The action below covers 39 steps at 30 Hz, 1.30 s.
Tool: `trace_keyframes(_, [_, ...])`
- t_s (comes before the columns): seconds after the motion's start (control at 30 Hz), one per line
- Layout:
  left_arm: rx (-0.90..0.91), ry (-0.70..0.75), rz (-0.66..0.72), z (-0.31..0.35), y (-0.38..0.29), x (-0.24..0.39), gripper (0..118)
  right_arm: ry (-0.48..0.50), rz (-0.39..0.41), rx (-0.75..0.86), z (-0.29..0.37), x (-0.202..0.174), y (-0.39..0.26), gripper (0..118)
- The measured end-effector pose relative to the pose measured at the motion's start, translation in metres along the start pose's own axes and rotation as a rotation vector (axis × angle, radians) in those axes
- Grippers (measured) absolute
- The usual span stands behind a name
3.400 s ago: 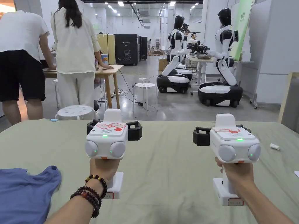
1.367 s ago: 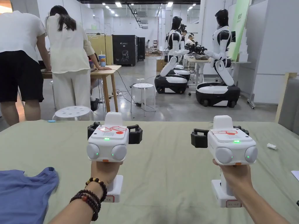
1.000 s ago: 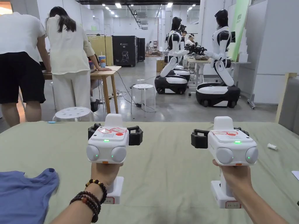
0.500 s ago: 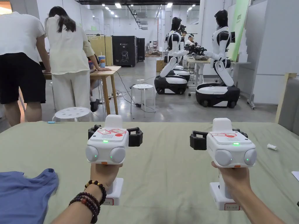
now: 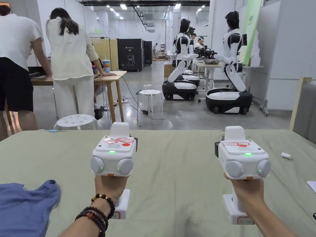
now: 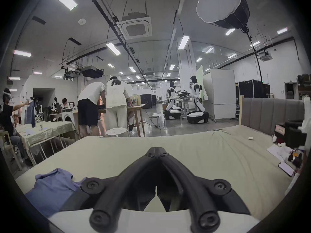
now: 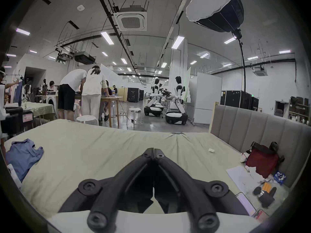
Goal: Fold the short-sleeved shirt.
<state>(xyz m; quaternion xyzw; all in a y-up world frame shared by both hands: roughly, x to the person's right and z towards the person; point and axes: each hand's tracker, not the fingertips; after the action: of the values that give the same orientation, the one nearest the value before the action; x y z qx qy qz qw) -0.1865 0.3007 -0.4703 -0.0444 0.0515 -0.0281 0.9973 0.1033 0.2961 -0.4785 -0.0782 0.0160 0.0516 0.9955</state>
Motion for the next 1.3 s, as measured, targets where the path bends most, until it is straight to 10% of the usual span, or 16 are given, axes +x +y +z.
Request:
trace_keyframes(0.37, [0.016,-0.001,-0.01,0.011,0.001,-0.013,0,0.047,0.024,-0.005,-0.004,-0.017,0.001,0])
trace_keyframes(0.93, [-0.037,0.531,0.017,0.134,-0.024,-0.298,0,0.552,0.058,0.062,0.031,-0.312,0.023,0])
trace_keyframes(1.3, [-0.063,0.584,0.013,0.164,-0.04,-0.337,0,0.628,0.086,0.066,0.051,-0.359,0.022,0])
